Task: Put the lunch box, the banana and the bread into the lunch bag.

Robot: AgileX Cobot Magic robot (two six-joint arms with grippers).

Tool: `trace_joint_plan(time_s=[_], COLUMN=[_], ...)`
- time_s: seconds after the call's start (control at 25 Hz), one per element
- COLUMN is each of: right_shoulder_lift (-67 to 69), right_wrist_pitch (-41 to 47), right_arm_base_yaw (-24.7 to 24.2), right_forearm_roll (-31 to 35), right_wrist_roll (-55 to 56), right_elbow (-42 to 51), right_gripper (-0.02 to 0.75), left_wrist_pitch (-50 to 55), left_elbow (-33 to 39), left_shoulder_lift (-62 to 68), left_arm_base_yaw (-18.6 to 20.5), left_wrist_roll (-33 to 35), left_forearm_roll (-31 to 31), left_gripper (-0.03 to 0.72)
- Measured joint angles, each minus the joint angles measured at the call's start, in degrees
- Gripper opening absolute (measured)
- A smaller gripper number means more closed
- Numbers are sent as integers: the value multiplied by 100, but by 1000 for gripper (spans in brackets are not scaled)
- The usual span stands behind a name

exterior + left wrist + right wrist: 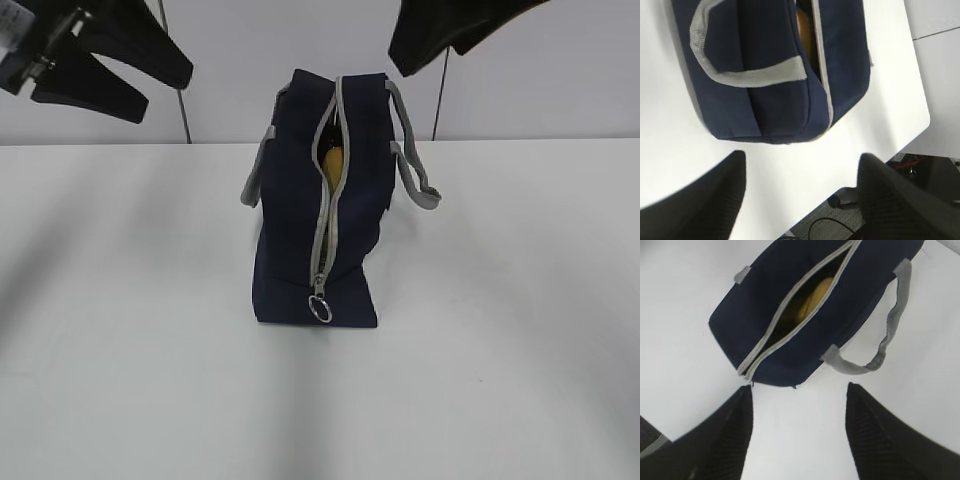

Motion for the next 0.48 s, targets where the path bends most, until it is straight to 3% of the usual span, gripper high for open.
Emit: trace_joint_plan(time_s=[0.16, 0.48], right_shoulder_lift=[-811, -2093], right_wrist_pitch=[-818, -4671], right_arm_base_yaw=[53, 57], right_forearm_roll=[-1, 199], right_wrist_roll=[0, -284], right_elbow=[1201, 4427], right_gripper=[436, 437], left_wrist_pitch=[139, 188], left_elbow=[0, 5], left_shoulder_lift=[-387, -690], left_arm_base_yaw=[-65, -223], left_wrist_roll=[0, -4], left_forearm_roll=[309, 425], left_gripper=[443, 434])
